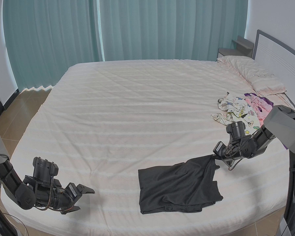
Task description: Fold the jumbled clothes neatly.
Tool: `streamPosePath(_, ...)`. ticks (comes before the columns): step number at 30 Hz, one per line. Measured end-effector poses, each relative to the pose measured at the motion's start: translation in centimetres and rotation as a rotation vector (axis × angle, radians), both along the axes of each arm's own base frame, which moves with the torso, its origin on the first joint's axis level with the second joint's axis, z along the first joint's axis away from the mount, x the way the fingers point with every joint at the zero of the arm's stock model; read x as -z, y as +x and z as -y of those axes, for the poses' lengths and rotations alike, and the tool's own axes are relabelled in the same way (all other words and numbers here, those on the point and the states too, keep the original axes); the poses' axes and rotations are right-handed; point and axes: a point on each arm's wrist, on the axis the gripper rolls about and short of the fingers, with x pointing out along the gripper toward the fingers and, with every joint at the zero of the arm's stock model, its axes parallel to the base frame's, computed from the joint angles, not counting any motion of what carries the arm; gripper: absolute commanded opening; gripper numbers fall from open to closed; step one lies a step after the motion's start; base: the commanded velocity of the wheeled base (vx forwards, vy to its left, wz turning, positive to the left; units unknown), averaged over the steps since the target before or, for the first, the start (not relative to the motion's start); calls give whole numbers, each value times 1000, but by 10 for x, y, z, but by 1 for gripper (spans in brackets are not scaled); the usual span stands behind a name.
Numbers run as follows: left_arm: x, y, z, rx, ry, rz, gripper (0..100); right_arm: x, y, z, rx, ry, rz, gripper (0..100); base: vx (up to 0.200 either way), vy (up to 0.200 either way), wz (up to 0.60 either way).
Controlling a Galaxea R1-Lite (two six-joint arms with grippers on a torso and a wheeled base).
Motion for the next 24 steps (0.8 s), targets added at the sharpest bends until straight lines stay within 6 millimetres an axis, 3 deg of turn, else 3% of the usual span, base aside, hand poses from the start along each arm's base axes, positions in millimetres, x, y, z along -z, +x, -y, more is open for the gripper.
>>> streamPosePath(8, 0, 0, 0, 0, 0, 0, 100, -2, -9, 2, -16, -2, 6, 100, 0, 0, 0)
streamPosePath(10, 0, 0, 0, -1, 1, 0, 100, -2, -18, 2, -49, -20, 13, 100, 0, 0, 0)
streamPosePath(16, 0, 1, 0, -5, 7, 4, 100, 3, -51, 1, -198, -68, 79, 100, -200, 0, 0)
streamPosePath(24, 0, 1, 0, -7, 12, 3, 100, 8, -91, -1, -393, -27, 169, 100, 0, 0, 0)
